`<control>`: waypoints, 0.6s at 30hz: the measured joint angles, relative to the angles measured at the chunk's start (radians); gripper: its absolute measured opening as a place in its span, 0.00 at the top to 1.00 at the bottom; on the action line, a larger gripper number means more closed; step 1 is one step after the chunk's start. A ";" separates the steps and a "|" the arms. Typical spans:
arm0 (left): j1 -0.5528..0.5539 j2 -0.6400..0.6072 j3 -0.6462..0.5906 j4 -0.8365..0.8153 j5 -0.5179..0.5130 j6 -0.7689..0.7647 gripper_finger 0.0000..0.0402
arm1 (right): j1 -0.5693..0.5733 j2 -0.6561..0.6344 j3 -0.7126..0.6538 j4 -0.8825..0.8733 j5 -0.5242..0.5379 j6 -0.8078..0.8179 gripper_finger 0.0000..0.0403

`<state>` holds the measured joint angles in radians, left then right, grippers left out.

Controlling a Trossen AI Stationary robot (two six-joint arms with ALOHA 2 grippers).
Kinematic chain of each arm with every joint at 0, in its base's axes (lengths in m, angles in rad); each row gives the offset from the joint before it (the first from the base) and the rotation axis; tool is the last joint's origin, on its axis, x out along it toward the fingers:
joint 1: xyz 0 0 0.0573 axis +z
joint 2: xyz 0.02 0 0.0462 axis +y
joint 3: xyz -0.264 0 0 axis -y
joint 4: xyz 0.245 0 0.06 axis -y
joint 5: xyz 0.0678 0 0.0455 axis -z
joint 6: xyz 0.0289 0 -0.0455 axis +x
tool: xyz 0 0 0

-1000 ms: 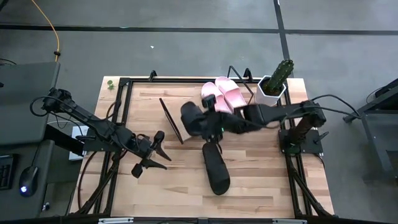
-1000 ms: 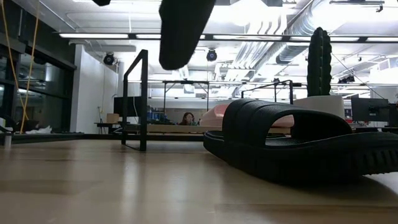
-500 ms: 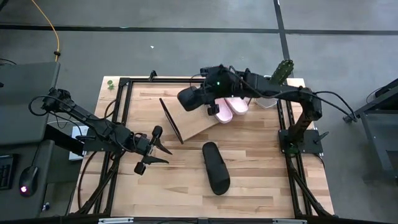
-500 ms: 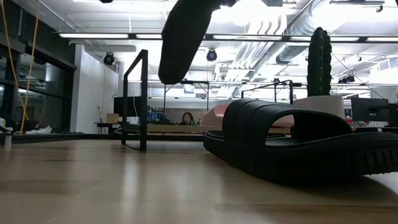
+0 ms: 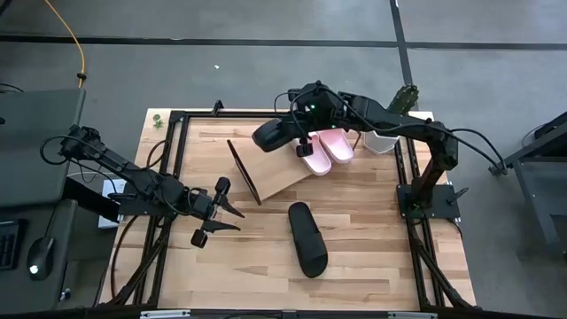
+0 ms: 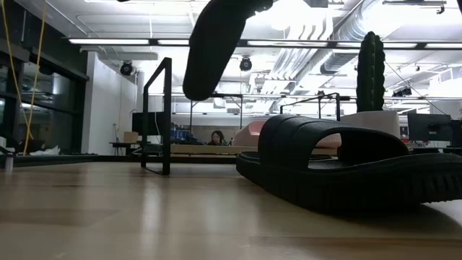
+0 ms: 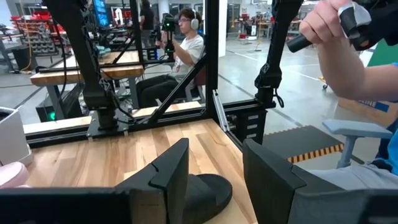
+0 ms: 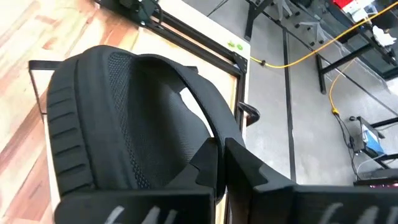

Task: Pick and place slides into the shelf
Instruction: Put the left black slide on the shelf

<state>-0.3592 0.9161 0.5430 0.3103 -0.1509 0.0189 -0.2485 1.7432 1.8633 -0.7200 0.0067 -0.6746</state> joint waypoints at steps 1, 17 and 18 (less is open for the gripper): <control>0.000 0.000 0.000 0.000 0.000 0.000 0.67 | 0.000 0.000 0.000 0.000 0.000 0.000 1.00; -0.001 0.000 0.000 0.000 0.000 -0.016 0.67 | 0.008 0.000 0.000 -0.001 -0.009 -0.007 1.00; -0.001 0.000 0.000 0.000 0.000 -0.016 0.67 | 0.012 0.000 0.000 -0.001 -0.008 -0.019 1.00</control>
<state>-0.3599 0.9161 0.5430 0.3099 -0.1509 0.0029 -0.2362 1.7432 1.8633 -0.7208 -0.0015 -0.6939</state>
